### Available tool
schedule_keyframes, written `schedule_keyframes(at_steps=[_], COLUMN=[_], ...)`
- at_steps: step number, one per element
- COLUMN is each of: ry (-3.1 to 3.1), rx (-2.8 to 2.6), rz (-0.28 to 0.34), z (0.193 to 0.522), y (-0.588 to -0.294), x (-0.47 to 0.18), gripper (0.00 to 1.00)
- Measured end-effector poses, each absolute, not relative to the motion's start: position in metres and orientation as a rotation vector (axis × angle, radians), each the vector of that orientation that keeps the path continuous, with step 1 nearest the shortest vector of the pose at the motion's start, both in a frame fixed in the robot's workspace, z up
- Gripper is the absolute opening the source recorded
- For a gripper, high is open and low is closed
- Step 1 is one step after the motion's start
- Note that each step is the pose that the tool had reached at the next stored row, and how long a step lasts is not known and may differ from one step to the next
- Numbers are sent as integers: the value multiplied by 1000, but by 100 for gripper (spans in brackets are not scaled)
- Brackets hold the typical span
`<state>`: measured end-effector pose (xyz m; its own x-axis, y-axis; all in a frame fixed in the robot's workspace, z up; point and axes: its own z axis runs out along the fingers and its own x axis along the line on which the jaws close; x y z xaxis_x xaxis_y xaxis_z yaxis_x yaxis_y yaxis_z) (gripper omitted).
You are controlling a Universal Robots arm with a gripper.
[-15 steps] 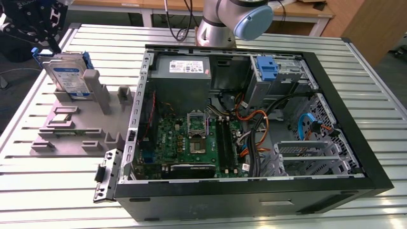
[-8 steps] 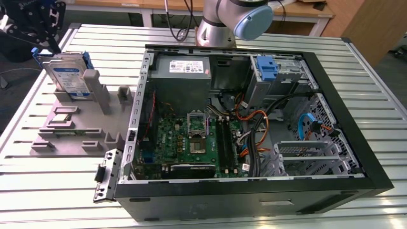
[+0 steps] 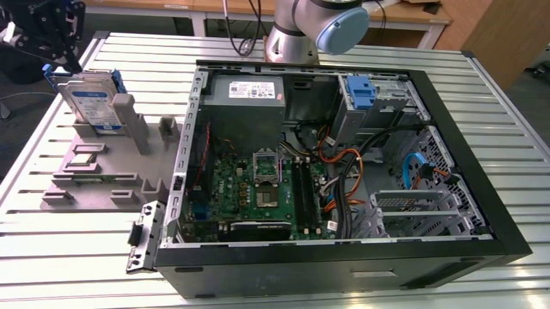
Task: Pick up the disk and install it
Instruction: 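Pick up the disk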
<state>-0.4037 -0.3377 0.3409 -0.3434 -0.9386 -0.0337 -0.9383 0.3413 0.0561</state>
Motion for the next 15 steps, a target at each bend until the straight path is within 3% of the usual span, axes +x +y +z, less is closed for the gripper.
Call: schedule_keyframes(at_steps=[15], ry=[-2491], rx=[1900], rz=[-102], z=[340], y=[-333], x=[-404], gripper=[11])
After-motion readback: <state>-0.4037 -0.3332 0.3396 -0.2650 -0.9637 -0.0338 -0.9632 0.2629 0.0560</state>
